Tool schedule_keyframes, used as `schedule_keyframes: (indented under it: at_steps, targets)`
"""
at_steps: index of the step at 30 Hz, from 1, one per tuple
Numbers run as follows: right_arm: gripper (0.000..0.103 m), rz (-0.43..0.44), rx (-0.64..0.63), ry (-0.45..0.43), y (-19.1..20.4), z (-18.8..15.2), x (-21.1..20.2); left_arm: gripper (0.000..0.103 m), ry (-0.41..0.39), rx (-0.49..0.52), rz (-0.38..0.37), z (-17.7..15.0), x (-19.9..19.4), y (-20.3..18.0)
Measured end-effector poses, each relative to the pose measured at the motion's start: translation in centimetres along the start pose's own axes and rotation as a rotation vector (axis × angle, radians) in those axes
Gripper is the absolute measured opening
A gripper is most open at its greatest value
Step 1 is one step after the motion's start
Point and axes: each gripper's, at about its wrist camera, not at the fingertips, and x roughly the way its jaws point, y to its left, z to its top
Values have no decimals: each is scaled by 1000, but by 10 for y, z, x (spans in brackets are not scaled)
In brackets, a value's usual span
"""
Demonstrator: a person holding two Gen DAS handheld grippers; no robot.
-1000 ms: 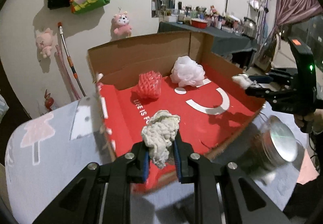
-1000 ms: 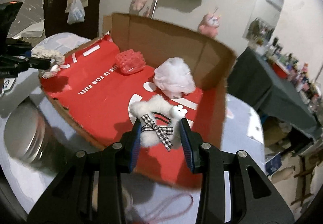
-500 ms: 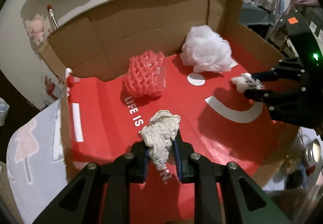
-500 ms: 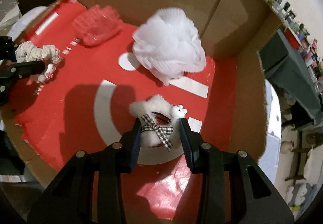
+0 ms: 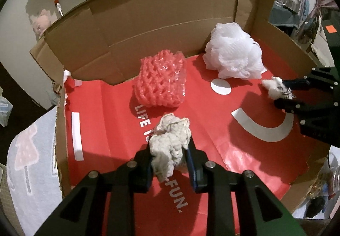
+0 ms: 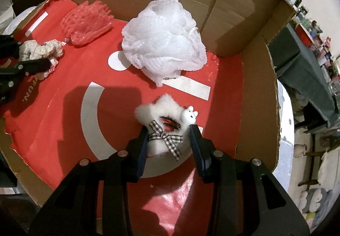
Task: Organize soft objects
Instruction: 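Open both tools to release the rope toy and bunny into the box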
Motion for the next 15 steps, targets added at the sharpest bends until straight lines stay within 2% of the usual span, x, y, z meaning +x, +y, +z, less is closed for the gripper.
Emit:
schedule_keyframes:
  at_steps: [5, 9, 12, 15]
  targets:
    - [39, 11, 6, 4, -2, 0, -1, 31, -3, 7, 10, -4, 0, -2]
    - [42, 14, 4, 5, -3, 1, 2, 39, -7, 6, 8, -3, 1, -3]
    - [46, 22, 4, 8, -5, 1, 3, 43, -10, 4, 10, -4, 3, -4]
    - [55, 26, -9, 8, -1, 3, 3, 51, -19, 1, 11, -4, 2, -3]
